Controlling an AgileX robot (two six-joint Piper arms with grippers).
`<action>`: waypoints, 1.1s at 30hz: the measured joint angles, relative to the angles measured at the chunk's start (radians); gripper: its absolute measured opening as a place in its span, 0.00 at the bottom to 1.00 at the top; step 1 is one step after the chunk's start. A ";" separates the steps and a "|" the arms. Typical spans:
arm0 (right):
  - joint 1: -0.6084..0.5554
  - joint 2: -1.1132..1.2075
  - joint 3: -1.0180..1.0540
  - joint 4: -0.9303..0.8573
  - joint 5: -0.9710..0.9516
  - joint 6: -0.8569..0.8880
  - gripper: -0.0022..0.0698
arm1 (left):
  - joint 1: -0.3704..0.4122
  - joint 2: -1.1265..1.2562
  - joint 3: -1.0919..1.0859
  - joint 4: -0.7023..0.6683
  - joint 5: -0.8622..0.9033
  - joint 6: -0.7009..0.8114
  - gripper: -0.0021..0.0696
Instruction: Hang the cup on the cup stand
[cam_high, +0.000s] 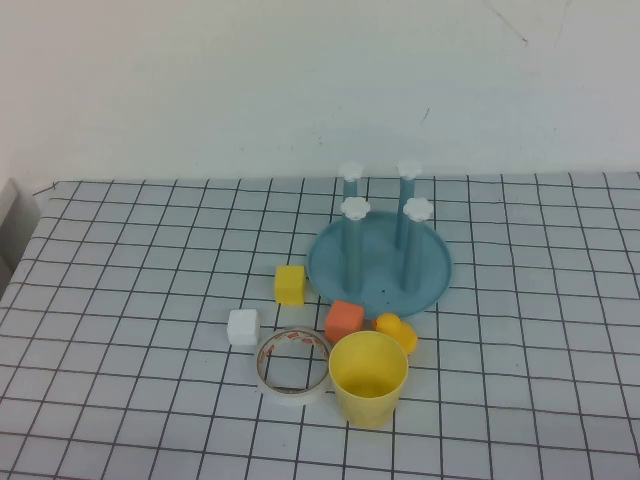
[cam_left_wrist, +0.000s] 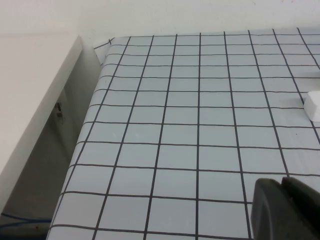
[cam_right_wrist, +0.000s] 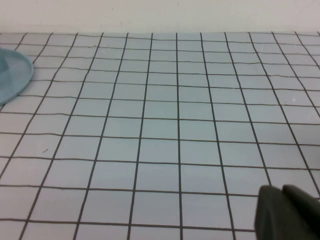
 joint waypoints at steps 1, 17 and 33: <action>0.000 0.000 0.000 0.000 0.000 0.000 0.03 | 0.000 0.000 0.000 0.000 0.000 0.000 0.03; 0.000 0.000 0.000 0.000 0.000 0.000 0.03 | 0.000 0.000 0.000 0.000 0.000 0.000 0.03; 0.000 0.000 0.000 0.004 0.000 0.000 0.03 | 0.000 0.000 0.000 0.019 0.000 0.000 0.03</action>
